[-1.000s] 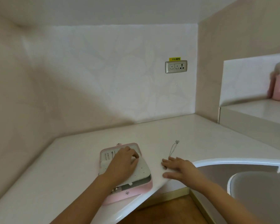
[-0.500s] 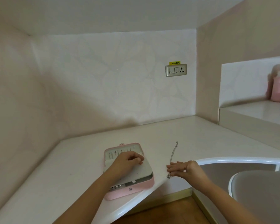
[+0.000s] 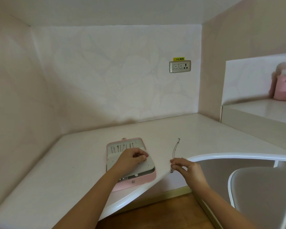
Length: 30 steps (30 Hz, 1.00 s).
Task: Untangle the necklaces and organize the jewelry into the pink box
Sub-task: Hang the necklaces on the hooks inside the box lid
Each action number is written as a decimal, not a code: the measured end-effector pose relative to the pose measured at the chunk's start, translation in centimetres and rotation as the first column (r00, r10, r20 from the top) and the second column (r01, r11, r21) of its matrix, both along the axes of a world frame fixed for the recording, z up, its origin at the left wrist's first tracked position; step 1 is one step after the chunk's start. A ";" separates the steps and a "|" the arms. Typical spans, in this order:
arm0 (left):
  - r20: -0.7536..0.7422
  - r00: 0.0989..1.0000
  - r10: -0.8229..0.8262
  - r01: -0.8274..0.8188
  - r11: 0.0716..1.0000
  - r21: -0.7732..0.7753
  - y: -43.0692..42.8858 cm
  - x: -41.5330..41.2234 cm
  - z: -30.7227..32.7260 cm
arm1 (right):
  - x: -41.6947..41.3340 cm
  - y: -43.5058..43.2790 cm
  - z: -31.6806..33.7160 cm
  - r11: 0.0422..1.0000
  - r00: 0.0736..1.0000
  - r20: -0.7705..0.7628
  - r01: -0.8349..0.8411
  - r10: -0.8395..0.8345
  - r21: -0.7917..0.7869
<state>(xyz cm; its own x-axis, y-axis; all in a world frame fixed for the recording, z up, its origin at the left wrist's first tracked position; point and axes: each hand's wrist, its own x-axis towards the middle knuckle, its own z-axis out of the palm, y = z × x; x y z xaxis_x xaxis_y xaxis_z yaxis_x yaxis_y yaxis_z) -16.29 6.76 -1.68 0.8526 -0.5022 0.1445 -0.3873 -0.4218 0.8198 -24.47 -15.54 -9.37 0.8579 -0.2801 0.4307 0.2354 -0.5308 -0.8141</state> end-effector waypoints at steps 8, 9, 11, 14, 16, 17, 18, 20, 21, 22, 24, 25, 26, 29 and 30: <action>-0.063 0.997 -0.041 0.040 0.999 -0.024 0.2 -0.6 0.5 | 0.1 -0.7 3.2 0.998 0.980 -0.193 -0.037 0.045 0.044; -0.070 0.996 -0.047 0.045 0.999 -0.020 0.1 -0.8 0.6 | 0.0 -0.5 3.6 0.998 0.983 -0.176 -0.040 0.047 0.042; -0.088 0.994 -0.067 0.066 0.998 -0.009 0.1 -1.2 1.0 | -0.3 0.3 4.6 0.998 0.989 -0.133 -0.057 0.058 0.017; -0.162 0.980 -0.116 0.117 0.993 0.001 0.2 -2.2 1.9 | -0.5 2.2 6.3 0.994 0.990 -0.093 -0.107 0.107 0.004; -0.141 0.979 -0.149 0.156 0.987 0.042 0.0 -2.9 2.4 | -0.7 3.3 7.4 0.988 0.985 -0.074 -0.152 0.154 0.024; -0.115 0.980 -0.162 0.168 0.984 0.052 -0.2 -3.1 2.5 | -0.8 3.8 7.9 0.985 0.982 -0.069 -0.171 0.173 0.035; -0.093 0.981 -0.173 0.176 0.984 0.031 -0.4 -3.5 2.6 | -0.9 4.2 8.4 0.982 0.980 -0.065 -0.184 0.187 0.043; -0.060 0.982 -0.180 0.177 0.983 -0.058 -0.6 -3.8 3.0 | -1.0 4.8 9.1 0.980 0.979 -0.053 -0.193 0.195 0.046; -0.049 0.983 -0.177 0.172 0.980 -0.101 -0.5 -3.8 3.2 | -1.1 5.1 9.4 0.980 0.980 -0.046 -0.194 0.196 0.047; -0.047 0.984 -0.174 0.166 0.977 -0.135 -0.5 -3.9 3.6 | -1.1 5.3 9.7 0.980 0.980 -0.043 -0.194 0.195 0.040; -0.055 0.987 -0.150 0.139 0.976 -0.165 -0.3 -3.9 4.2 | -1.4 5.7 10.2 0.981 0.980 -0.041 -0.194 0.193 -0.001; -0.057 0.990 -0.125 0.115 0.980 -0.163 -0.3 -3.8 4.3 | -1.5 5.9 10.5 0.980 0.980 -0.037 -0.195 0.195 -0.021; -0.058 0.993 -0.099 0.089 0.984 -0.157 -0.3 -3.8 4.5 | -1.7 6.1 10.8 0.980 0.980 -0.030 -0.197 0.196 -0.032; -0.108 0.987 -0.116 0.091 0.973 -0.214 0.0 -3.9 4.8 | -2.3 6.6 12.1 0.978 0.978 -0.007 -0.210 0.210 -0.017; -0.137 0.979 -0.154 0.116 0.961 -0.252 0.1 -4.0 4.9 | -2.4 6.6 12.5 0.976 0.976 -0.002 -0.217 0.217 -0.015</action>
